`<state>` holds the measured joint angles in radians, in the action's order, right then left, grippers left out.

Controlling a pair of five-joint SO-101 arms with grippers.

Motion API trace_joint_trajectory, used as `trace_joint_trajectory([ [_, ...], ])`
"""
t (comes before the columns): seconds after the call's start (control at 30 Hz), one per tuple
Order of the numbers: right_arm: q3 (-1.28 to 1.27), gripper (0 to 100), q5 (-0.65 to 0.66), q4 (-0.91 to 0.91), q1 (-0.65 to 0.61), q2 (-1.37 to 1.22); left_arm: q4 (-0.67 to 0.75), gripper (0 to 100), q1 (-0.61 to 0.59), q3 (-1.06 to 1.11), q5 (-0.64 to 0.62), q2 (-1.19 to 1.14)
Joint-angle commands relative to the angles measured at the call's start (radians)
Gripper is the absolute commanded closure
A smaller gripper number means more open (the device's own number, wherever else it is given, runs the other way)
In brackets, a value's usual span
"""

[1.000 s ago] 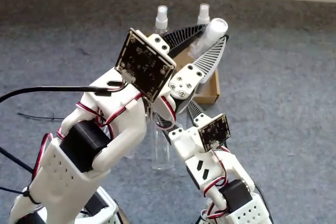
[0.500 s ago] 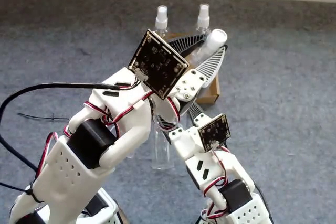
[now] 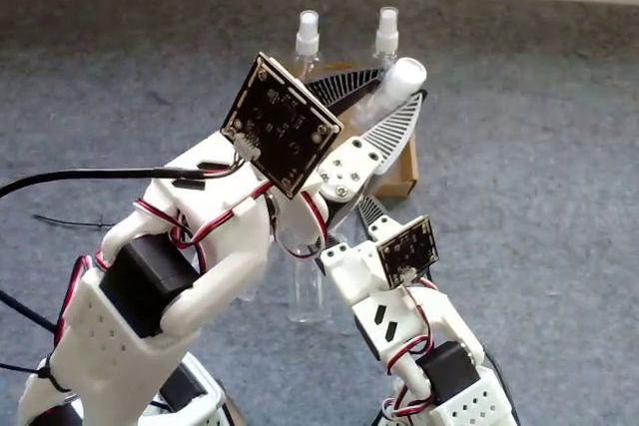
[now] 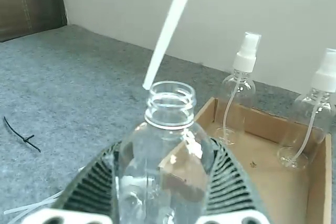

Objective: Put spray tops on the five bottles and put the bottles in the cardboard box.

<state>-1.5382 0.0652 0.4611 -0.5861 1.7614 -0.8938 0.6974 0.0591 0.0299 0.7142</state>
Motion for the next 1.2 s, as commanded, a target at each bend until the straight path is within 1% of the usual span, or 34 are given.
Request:
trace_joint_trajectory([
  [0.0, 0.005, 99.5, -0.002, -0.024, 0.007, 0.012, -0.003, 99, 0.019, -0.038, -0.009, 0.015],
  [0.1, 0.005, 99.5, -0.002, -0.024, 0.007, 0.012, 0.006, 99, 0.019, -0.044, -0.009, 0.013],
  [0.23, 0.005, 99.5, -0.002, -0.024, 0.007, 0.012, 0.063, 99, 0.019, -0.036, -0.009, 0.012],
  [0.43, 0.005, 99.5, -0.002, -0.024, 0.005, 0.012, 0.077, 99, 0.019, -0.035, -0.009, 0.012],
  [0.57, 0.005, 99.5, -0.002, -0.024, 0.005, 0.012, 0.075, 99, 0.021, -0.031, -0.009, 0.012],
  [0.83, 0.005, 99.5, -0.002, -0.024, 0.007, 0.012, 0.081, 99, 0.021, 0.087, -0.009, 0.012],
  [1.03, 0.005, 99.5, -0.002, -0.024, 0.007, 0.012, 0.075, 99, 0.012, 0.096, -0.006, 0.019],
  [1.1, 0.005, 99.5, -0.002, -0.024, 0.007, 0.012, 0.068, 99, -0.013, 0.096, -0.006, 0.021],
  [1.17, 0.007, 99.5, -0.002, -0.024, 0.007, 0.012, 0.015, 99, -0.042, 0.096, -0.005, 0.021],
])
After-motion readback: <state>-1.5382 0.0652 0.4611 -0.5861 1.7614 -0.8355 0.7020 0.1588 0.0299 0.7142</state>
